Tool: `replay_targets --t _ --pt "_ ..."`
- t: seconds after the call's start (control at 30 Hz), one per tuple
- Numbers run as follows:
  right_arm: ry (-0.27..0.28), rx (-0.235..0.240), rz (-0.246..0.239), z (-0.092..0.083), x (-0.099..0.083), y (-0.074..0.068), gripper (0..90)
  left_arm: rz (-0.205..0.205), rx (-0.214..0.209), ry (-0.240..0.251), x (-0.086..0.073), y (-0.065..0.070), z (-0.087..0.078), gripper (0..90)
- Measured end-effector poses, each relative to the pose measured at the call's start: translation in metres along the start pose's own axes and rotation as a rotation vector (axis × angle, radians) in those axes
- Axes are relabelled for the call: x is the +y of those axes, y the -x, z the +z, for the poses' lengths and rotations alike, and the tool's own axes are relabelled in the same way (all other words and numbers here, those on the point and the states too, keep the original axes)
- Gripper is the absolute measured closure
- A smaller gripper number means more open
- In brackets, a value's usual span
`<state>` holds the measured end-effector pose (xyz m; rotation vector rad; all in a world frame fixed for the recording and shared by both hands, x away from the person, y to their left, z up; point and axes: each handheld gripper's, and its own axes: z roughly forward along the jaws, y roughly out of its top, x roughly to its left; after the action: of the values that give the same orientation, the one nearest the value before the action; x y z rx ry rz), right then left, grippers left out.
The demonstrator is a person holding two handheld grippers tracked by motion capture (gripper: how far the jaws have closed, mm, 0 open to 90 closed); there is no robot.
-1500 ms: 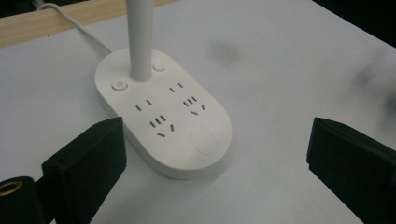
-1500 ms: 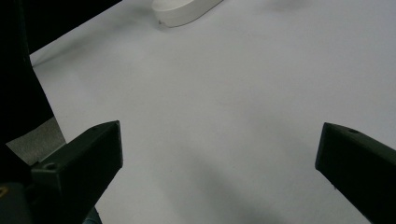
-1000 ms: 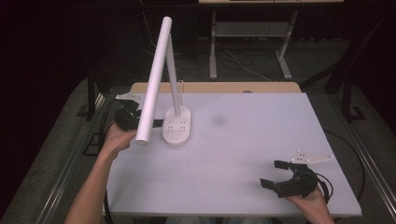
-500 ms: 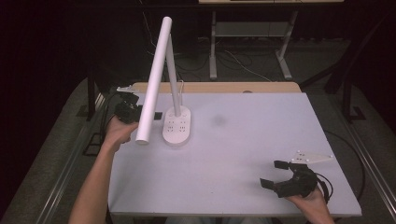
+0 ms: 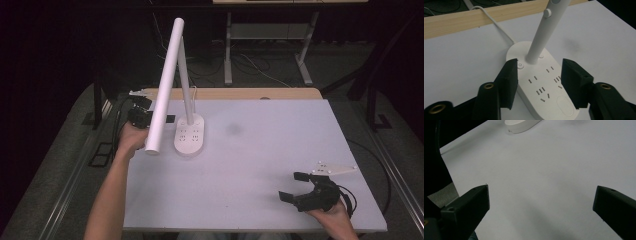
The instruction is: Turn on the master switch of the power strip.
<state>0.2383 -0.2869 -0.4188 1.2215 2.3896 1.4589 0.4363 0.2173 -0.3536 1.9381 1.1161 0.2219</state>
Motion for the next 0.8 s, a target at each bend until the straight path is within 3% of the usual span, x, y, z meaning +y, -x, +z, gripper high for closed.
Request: replay_targets --t 0.8 --pt "-0.012 -0.002 -0.003 0.0 0.0 0.001 0.3 -0.135 0.008 0.042 -0.004 -0.013 0.032 87.1"
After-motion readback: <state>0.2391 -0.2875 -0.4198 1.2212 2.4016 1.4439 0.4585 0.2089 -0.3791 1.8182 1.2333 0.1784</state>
